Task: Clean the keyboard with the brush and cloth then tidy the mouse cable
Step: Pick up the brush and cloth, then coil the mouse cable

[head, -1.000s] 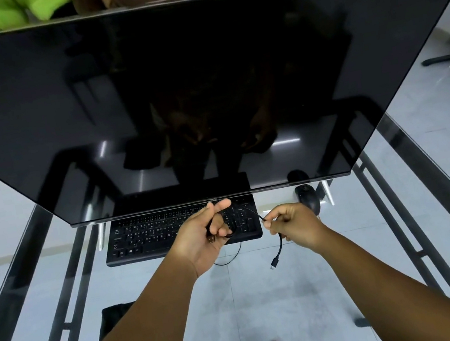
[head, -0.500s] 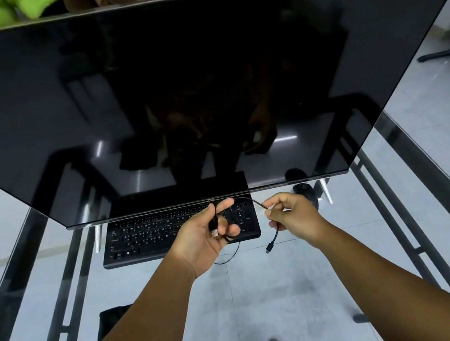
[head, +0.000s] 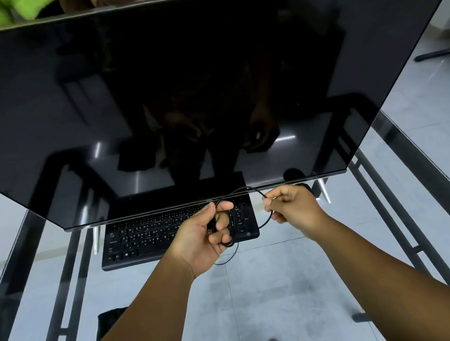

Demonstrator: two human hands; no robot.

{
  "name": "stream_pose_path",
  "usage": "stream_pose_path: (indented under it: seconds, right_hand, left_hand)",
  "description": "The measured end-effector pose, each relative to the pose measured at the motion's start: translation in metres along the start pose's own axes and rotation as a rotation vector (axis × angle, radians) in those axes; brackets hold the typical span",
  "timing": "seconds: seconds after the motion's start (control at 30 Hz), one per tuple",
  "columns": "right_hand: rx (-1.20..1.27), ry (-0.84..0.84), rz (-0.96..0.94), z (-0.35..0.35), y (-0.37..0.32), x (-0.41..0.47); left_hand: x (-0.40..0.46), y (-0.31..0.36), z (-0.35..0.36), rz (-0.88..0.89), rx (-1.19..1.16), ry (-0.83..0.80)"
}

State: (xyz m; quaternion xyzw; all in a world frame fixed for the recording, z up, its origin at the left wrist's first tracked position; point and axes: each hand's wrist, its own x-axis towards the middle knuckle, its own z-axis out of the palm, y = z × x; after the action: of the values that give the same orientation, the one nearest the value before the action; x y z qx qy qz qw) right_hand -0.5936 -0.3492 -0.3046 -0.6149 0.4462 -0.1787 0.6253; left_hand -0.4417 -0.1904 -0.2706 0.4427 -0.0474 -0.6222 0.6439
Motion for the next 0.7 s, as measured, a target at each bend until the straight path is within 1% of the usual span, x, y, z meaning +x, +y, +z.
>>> stream_pose_path:
  seconds: [0.1,0.23,0.47,0.57,0.7]
  right_hand:
    - [0.111,-0.059,0.019,0.000,0.001,-0.002]
    - [0.202,-0.135,0.038,0.002,0.001,-0.005]
    - [0.318,-0.189,0.096,0.003,-0.001,-0.008]
    - [0.324,-0.192,0.108,0.006,-0.001,-0.010]
    - [0.347,-0.131,0.091,0.005,-0.002,-0.010]
  left_hand:
    - [-0.001,0.000,0.002,0.014,-0.038,-0.007]
    - [0.000,-0.002,0.004,0.031,-0.016,0.033]
    - [0.002,-0.005,0.011,0.058,0.000,0.063]
    - [0.001,-0.006,0.014,0.047,-0.026,0.023]
    - [-0.001,-0.006,0.018,0.006,-0.057,-0.046]
